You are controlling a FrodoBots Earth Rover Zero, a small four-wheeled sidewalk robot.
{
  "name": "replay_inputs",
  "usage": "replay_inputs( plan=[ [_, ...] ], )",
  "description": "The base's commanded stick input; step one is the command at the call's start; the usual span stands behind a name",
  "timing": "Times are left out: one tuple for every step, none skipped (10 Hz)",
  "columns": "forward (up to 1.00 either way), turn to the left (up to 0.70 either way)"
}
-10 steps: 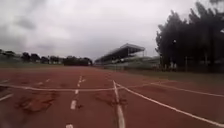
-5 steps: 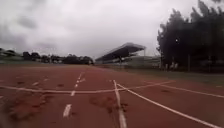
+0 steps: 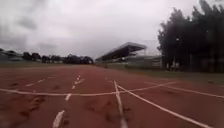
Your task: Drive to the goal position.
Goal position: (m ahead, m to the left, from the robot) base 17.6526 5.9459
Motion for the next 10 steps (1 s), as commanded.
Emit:
replay_inputs(
  plan=[
    [0.5, 0.0],
    [0.5, 0.0],
    [0.5, 0.0],
    [0.5, 0.0],
    [0.5, 0.0],
    [0.5, 0.0],
    [0.5, 0.0],
    [0.5, 0.0],
    [0.5, 0.0],
    [0.5, 0.0]
  ],
)
